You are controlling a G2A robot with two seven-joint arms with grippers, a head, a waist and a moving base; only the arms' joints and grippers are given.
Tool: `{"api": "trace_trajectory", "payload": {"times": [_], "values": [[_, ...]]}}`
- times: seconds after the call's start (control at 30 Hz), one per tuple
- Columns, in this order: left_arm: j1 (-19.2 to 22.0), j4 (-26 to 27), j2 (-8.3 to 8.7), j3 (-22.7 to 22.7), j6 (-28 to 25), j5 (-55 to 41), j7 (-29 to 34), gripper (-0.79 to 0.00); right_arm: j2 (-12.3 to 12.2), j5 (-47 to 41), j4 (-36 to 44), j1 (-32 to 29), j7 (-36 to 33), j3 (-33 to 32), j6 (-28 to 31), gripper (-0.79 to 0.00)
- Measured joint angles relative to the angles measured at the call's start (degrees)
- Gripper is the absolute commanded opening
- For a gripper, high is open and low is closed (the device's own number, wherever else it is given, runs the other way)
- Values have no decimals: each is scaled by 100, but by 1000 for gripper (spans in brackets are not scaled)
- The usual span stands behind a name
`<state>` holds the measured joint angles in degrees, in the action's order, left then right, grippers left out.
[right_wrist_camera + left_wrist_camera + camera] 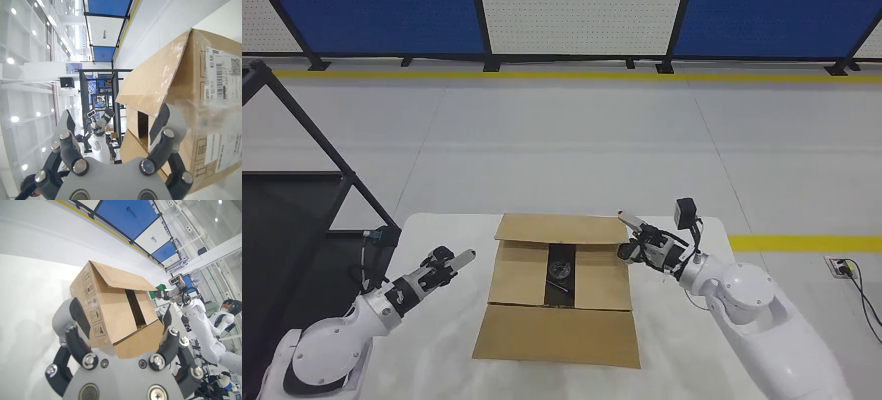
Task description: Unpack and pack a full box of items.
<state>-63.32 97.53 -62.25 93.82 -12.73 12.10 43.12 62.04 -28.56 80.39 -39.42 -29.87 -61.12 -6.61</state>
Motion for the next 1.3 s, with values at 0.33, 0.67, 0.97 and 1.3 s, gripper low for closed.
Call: {"api": "trace_trajectory", "payload": {"times": [0.33,0.67,0.97,1.3], "values": [[-15,0,5,2,0,-9,-5,0,228,-383,-331,341,392,196,412,0],[-15,0,5,2,0,-9,-5,0,473,-412,-787,824,834,527,763,0],[-15,0,5,2,0,-9,-5,0,470,-418,-780,818,827,521,758,0],[-15,0,5,2,0,-9,-5,0,776,-960,-978,1097,1672,882,303,0]]}}
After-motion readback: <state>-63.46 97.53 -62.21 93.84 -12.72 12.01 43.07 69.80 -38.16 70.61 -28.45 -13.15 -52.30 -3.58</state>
